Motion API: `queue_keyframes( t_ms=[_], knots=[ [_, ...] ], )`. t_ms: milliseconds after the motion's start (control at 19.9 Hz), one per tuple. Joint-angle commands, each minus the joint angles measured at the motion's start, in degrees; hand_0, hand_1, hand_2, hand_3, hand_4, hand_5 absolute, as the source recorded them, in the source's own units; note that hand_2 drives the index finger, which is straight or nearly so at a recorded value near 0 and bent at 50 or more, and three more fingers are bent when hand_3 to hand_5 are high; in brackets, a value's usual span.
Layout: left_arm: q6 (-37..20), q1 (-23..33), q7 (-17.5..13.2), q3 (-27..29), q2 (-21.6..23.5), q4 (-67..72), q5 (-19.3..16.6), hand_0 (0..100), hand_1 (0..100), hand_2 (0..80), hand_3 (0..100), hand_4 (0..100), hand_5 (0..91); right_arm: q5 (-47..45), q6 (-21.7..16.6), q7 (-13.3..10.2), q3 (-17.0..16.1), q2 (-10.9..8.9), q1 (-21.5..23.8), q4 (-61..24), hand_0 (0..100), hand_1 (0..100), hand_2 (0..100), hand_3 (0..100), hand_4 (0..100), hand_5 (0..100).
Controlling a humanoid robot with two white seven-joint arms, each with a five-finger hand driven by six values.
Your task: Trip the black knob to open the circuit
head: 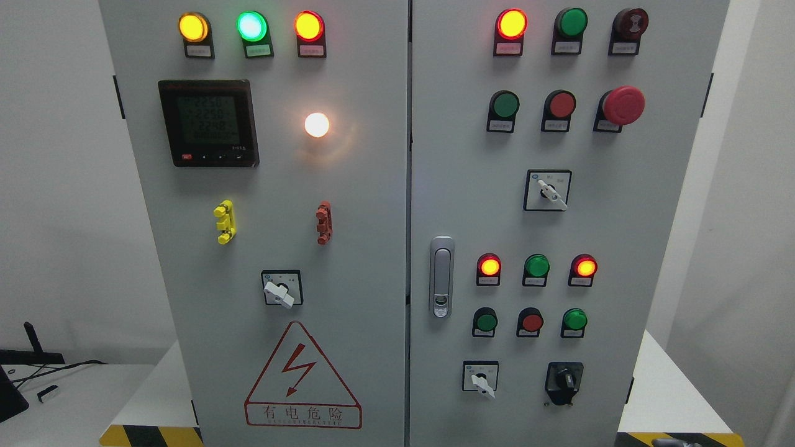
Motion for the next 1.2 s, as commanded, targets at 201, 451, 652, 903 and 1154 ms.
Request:
queue_keyframes(
  t_ms=[201, 451, 652, 903, 1154],
  knots=[
    [0.03, 0.00, 0.04, 0.00, 0.01, 0.00, -1.76, 12, 39, 0.0, 0, 0, 0.0, 0.30, 3.00, -2.43, 7.37, 0.65, -4.71, 0.33, 45, 78, 41, 100, 100, 92],
    [0.03, 0.00, 0.04, 0.00, 0.01, 0.00, -1.76, 12, 39, 0.0, 0, 0, 0.0, 0.30, 3.97, -2.70, 7.64, 0.65, -5.95, 0.51, 46, 78, 41, 100, 100, 92],
    [0.03, 0.00, 0.04, 0.00, 0.01, 0.00, -1.76, 12, 39, 0.0, 0, 0, 0.0, 0.30, 4.06, -2.88, 7.73, 0.74, -6.56, 0.42, 47, 79, 41, 100, 100, 92],
    [0.03, 0.00, 0.04, 0.00, 0.01, 0.00, -1.76, 12, 39, 0.0, 0, 0, 0.0, 0.30, 4.06, -3.76, 9.39, 0.65, -6.83, 0.42, 48, 79, 41, 100, 100, 92],
    [0.03, 0.00, 0.04, 0.00, -0.08, 0.00, -1.76, 12, 39, 0.0, 0, 0, 0.0, 0.30, 4.06, -4.28, 9.92, 0.65, -6.83, 0.42, 48, 79, 41, 100, 100, 92]
  ],
)
